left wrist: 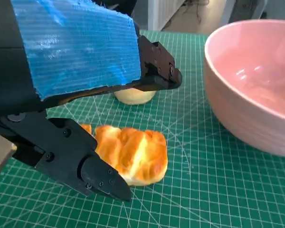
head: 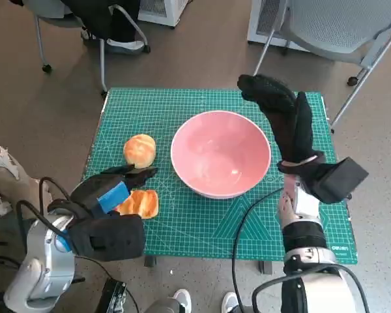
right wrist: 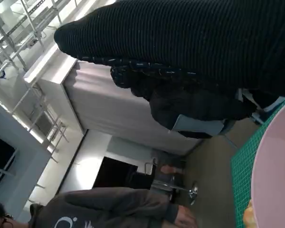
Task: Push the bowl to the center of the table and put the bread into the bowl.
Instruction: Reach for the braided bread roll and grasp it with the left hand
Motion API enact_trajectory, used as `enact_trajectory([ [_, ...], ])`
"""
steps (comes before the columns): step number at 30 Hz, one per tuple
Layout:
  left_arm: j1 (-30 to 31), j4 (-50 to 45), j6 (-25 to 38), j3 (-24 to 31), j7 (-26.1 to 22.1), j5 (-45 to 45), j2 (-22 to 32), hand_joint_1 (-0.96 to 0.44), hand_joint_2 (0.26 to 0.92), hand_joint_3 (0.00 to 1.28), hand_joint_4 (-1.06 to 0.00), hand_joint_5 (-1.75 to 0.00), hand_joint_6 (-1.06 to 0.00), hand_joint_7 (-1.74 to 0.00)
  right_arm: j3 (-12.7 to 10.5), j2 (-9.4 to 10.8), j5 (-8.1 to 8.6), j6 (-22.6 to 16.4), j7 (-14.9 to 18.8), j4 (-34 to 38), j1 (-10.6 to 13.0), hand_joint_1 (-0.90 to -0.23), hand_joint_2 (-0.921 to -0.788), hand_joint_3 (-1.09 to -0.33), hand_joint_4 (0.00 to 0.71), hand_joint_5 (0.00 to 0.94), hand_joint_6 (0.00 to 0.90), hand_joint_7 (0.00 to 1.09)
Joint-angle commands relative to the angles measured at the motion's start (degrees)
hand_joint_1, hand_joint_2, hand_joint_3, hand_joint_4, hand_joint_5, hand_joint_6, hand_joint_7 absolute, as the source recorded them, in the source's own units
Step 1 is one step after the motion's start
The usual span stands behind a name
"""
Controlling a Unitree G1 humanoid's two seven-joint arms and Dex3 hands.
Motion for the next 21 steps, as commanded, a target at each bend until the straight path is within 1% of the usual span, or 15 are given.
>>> enact_trajectory([
  [1, -1.11, 1.94, -0.68, -0.79, 0.37, 0.91, -0.64, -0.25, 0.679, 0.0, -0.27, -0.01, -0.37, -0.01, 0.02, -0.07, 0.26, 0.75, 0.48, 0.46, 1.57, -0.677, -0.921, -0.802, 0.173, 0.0, 0.216, 0.16],
  [21, -4.13, 10.12, -0.84, -3.63, 0.3, 2.49, -2.68, -0.26, 0.684, 0.0, -0.28, 0.0, -0.37, 0.0, -0.1, 0.16, 0.76, 0.88, 0.62, -0.22, 2.1, -0.677, -0.921, -0.8, 0.175, 0.001, 0.206, 0.18],
])
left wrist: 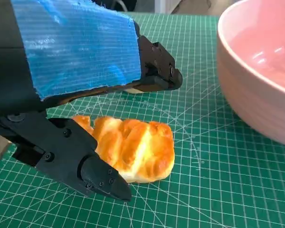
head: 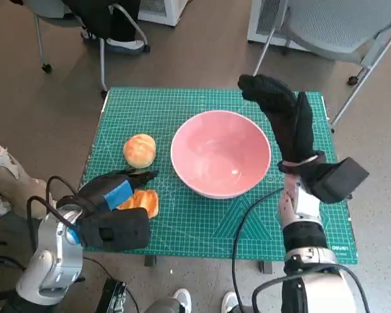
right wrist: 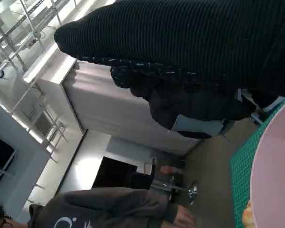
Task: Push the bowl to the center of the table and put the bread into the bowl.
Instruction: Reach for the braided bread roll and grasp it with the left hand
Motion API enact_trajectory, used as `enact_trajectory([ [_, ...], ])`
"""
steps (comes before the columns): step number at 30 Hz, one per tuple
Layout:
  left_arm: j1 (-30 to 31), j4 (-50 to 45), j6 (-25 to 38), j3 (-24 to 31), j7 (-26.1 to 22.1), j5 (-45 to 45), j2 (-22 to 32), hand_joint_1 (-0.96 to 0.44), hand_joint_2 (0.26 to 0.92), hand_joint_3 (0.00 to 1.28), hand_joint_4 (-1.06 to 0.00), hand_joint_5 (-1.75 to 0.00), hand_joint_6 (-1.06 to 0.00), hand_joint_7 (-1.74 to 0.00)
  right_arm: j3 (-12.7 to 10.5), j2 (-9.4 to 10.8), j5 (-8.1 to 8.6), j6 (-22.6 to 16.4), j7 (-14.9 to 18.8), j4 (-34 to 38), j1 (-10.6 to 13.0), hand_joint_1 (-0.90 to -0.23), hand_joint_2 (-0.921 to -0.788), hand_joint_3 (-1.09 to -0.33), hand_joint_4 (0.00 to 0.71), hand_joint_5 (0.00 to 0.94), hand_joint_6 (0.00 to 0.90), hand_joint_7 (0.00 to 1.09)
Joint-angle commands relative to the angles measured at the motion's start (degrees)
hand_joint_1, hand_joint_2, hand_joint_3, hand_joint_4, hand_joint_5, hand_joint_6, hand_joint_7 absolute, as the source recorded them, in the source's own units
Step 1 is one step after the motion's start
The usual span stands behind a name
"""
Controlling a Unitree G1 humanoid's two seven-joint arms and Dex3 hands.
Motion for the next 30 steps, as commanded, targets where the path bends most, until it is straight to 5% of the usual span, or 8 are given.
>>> enact_trajectory([
  [1, -1.49, 3.01, 0.18, -1.45, 0.32, 1.28, -0.94, -0.26, 0.685, 0.0, -0.28, 0.0, -0.37, 0.0, -0.1, 0.13, 0.66, 0.87, 0.63, -0.1, 1.74, -0.677, -0.921, -0.8, 0.175, 0.001, 0.205, 0.18],
  [19, -6.03, 12.18, 1.65, -4.43, 0.95, 3.64, -3.84, -0.26, 0.693, 0.01, -0.32, -0.02, -0.37, 0.0, 0.11, -0.08, 1.64, 1.35, 1.32, -0.72, 2.14, -0.677, -0.921, -0.797, 0.18, 0.003, 0.194, 0.2],
  [30, -5.91, 15.34, 1.14, -4.31, 6.11, 4.26, -5.32, -0.03, 0.712, 0.03, -0.66, -0.17, -0.53, -0.05, 0.01, -0.13, 1.98, 1.96, 1.66, -1.8, 2.53, -0.677, -0.921, -0.795, 0.18, 0.002, 0.187, 0.21],
])
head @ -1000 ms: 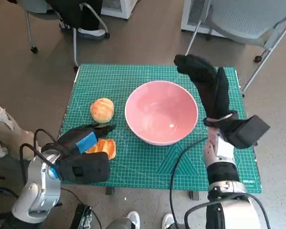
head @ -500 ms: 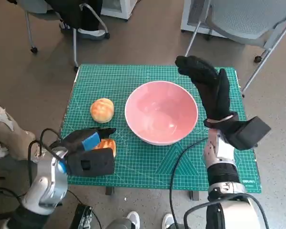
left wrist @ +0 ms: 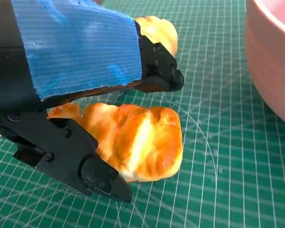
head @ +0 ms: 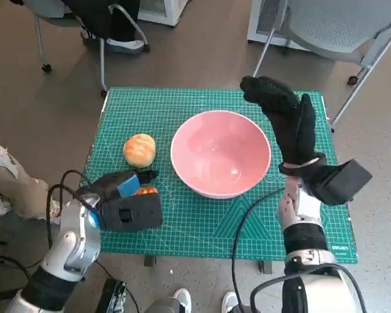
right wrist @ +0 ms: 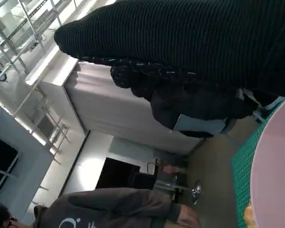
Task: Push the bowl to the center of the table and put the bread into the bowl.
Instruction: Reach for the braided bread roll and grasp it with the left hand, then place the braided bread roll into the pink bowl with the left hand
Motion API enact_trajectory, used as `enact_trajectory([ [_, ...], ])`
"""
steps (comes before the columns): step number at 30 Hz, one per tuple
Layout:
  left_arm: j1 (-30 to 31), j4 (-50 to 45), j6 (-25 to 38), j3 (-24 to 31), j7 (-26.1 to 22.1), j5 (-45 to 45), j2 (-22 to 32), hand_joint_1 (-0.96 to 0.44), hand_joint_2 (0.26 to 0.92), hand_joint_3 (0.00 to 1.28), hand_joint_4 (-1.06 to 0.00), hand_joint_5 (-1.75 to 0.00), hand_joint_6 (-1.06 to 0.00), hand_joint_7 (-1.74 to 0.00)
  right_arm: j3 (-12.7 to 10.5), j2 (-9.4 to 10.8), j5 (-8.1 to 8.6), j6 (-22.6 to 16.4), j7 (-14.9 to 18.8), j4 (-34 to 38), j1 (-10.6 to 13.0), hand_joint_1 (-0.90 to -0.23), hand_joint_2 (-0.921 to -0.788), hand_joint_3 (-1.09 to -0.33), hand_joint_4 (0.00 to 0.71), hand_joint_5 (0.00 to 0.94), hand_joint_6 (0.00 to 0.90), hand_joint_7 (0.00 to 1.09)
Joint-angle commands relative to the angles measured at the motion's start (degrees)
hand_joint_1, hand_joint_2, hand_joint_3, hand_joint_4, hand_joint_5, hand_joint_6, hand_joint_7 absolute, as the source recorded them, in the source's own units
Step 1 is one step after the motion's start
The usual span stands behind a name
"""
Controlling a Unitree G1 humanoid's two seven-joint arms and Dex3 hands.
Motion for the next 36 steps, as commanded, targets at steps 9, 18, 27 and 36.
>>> enact_trajectory([
  [9, 2.24, 5.95, -6.5, 0.01, 11.8, 0.55, -1.23, 0.07, 0.62, 0.55, -0.73, -1.3, -0.72, -0.85, 0.0, -0.07, 0.35, 1.13, 0.54, -0.94, 2.14, -0.679, -0.921, -0.791, 0.181, 0.002, 0.181, 0.23],
  [18, 1.4, 8.63, -8.09, -0.34, 11.73, 0.16, -1.06, 0.01, 0.632, 0.54, -0.75, -1.3, -0.71, -1.03, -0.07, -0.08, 0.48, 1.35, 0.63, -1.15, 2.21, -0.676, -0.921, -0.791, 0.181, 0.001, 0.174, 0.24],
  [27, 0.54, 9.88, -7.92, -0.2, 9.53, -0.59, -1.11, 0.0, 0.793, 0.25, -0.75, -1.27, -0.72, -0.94, -0.13, 0.05, 0.62, 1.56, 0.85, -1.19, 2.19, -0.676, -0.921, -0.791, 0.181, 0.001, 0.169, 0.25],
  [36, 0.49, 9.69, -7.36, -0.09, 8.49, -0.7, -1.09, 0.0, 0.854, 0.14, -0.73, -1.27, -0.73, -0.91, -0.11, 0.12, 0.7, 1.57, 0.86, -1.33, 2.25, -0.677, -0.921, -0.791, 0.182, 0.001, 0.163, 0.26],
])
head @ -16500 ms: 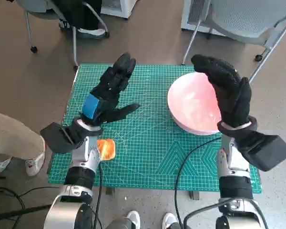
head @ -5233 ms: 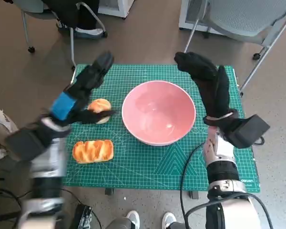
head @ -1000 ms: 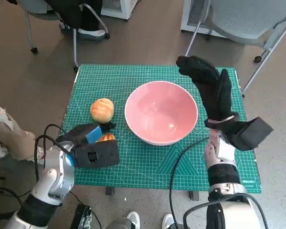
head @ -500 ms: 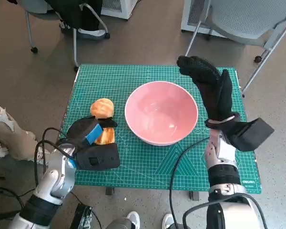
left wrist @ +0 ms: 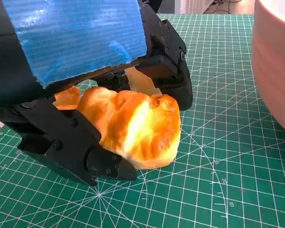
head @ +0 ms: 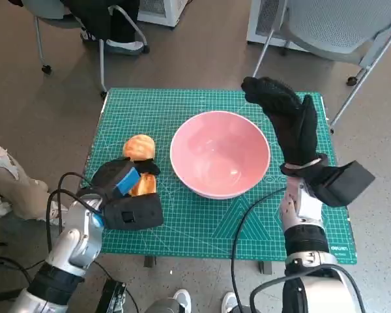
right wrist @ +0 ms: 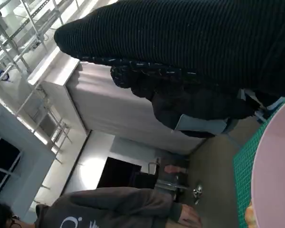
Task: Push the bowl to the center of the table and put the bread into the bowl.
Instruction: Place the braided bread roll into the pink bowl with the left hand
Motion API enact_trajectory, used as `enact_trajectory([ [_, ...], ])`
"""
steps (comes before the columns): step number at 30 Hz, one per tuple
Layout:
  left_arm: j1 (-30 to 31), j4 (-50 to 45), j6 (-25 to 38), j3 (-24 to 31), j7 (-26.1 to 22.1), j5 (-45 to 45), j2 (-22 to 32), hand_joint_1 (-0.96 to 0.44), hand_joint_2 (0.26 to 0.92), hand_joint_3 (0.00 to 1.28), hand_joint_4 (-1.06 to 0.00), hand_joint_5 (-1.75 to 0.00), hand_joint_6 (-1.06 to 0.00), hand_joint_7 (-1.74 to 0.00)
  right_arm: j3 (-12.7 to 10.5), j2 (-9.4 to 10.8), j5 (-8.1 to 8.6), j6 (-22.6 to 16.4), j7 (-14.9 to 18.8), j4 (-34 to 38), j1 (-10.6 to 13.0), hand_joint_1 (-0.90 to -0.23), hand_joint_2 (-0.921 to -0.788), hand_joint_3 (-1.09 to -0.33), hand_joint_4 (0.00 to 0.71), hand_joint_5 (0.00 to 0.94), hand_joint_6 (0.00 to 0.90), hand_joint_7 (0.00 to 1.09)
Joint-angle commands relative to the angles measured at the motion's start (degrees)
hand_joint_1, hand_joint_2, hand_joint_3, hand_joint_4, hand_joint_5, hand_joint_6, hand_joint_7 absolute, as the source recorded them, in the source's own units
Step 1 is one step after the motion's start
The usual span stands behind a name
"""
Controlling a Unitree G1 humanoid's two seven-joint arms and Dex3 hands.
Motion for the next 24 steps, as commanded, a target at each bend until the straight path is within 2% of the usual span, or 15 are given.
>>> enact_trajectory([
  [1, 1.26, 0.84, 0.75, -0.22, -1.99, -0.64, 0.06, 0.0, 0.857, 0.14, -0.73, -1.27, -0.73, -0.91, -0.11, 0.12, 0.47, 0.74, 0.52, 0.26, 1.68, -0.677, -0.921, -0.791, 0.182, 0.001, 0.162, 0.26],
  [14, 3.05, -3.94, 1.22, 1.08, -4.07, -0.94, 0.86, 0.0, 0.876, 0.11, -0.71, -1.3, -0.73, -0.9, -0.07, 0.29, 0.32, 0.5, 0.37, 0.59, 1.66, -0.677, -0.921, -0.79, 0.183, 0.001, 0.155, 0.28],
  [21, 5.2, -11.46, 2.69, 2.63, -6.77, -0.85, 1.84, 0.0, 0.877, 0.1, -0.72, -1.3, -0.73, -0.9, 0.03, 0.36, 0.06, 0.34, 0.17, 0.8, 1.7, -0.677, -0.921, -0.791, 0.182, 0.001, 0.15, 0.29],
  [24, 6.28, -16.42, 3.9, 3.72, -8.71, -1.02, 2.37, 0.0, 0.882, 0.09, -0.75, -1.24, -0.71, -0.95, 0.05, 0.31, 0.02, 0.36, 0.16, 0.86, 1.66, -0.677, -0.921, -0.791, 0.182, 0.001, 0.148, 0.29],
])
